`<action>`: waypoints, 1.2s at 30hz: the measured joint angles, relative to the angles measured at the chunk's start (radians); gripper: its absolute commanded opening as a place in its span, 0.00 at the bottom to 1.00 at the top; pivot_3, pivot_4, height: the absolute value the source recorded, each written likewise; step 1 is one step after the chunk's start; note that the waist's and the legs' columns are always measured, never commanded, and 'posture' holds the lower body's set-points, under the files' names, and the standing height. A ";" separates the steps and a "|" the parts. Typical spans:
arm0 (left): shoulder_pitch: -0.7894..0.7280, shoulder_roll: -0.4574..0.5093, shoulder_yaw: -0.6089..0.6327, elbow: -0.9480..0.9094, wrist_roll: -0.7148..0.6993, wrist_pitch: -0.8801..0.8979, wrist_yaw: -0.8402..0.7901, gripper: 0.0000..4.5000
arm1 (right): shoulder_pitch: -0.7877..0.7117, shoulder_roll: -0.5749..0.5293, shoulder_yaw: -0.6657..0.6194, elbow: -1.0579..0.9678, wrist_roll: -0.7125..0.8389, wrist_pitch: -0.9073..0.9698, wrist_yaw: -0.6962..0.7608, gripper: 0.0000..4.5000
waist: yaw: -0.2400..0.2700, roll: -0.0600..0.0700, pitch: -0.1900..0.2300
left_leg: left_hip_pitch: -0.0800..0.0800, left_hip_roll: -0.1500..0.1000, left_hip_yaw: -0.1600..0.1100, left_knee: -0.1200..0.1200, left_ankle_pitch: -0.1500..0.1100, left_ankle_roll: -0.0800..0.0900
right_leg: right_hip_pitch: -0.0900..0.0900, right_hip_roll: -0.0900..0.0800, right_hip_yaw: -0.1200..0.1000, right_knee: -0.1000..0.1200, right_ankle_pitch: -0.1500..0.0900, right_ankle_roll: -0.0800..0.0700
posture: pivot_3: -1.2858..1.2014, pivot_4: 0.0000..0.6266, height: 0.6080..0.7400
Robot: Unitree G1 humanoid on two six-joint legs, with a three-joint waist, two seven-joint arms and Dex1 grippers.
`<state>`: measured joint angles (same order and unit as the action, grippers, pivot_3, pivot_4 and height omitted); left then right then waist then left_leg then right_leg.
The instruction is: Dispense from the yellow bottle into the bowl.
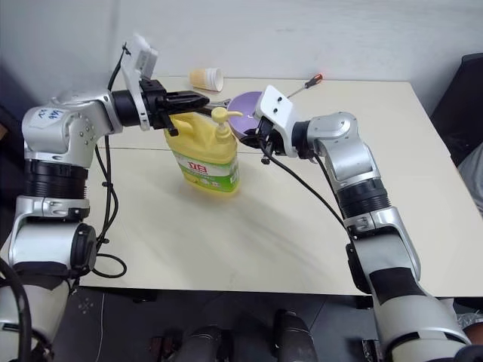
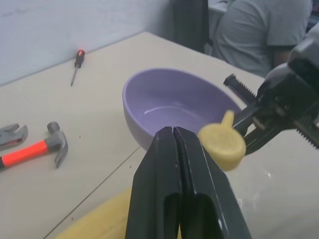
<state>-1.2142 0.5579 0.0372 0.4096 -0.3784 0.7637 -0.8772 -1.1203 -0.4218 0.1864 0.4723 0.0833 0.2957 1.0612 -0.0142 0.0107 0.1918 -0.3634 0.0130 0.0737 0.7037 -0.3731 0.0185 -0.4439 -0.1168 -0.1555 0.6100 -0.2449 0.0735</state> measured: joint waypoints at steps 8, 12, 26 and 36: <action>-0.019 -0.088 -0.028 -0.045 -0.033 0.043 -0.007 0.01 | 0.032 -0.028 0.000 -0.095 0.012 0.058 0.037 0.00 | -0.007 0.000 0.000 | -0.003 0.000 0.000 0.002 0.000 0.000 | -0.001 0.000 -0.001 0.000 0.000 0.000 | 0.52 0.24 1.00; -0.016 -0.103 -0.055 -0.045 -0.024 0.039 -0.009 0.01 | 0.044 -0.052 0.000 -0.145 0.024 0.098 0.051 0.00 | -0.012 0.000 0.000 | -0.003 0.000 0.000 0.002 0.000 0.000 | -0.001 0.000 -0.001 0.000 0.000 0.000 | 0.52 0.24 1.00; -0.023 -0.119 -0.054 0.037 0.026 -0.047 0.023 0.01 | 0.056 -0.066 0.000 -0.208 0.058 0.151 0.059 0.00 | -0.012 0.000 0.000 | -0.003 -0.001 0.001 0.003 0.000 0.000 | -0.001 0.000 -0.001 0.001 0.000 0.000 | 0.52 0.24 1.00; -0.016 -0.107 -0.057 0.024 0.036 -0.044 0.011 0.01 | 0.058 -0.066 0.000 -0.208 0.061 0.152 0.058 0.00 | -0.012 0.000 0.000 | -0.003 0.000 0.002 0.003 0.000 0.000 | -0.001 0.000 -0.001 0.001 0.000 0.000 | 0.52 0.24 1.00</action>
<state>-1.2298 0.4506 -0.0201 0.4332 -0.3424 0.7194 -0.8662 -1.0623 -0.4877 0.1864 0.2648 0.1446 0.4480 1.1190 -0.0267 0.0107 0.1918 -0.3662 0.0125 0.0760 0.7068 -0.3731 0.0185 -0.4452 -0.1168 -0.1565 0.6112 -0.2449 0.0735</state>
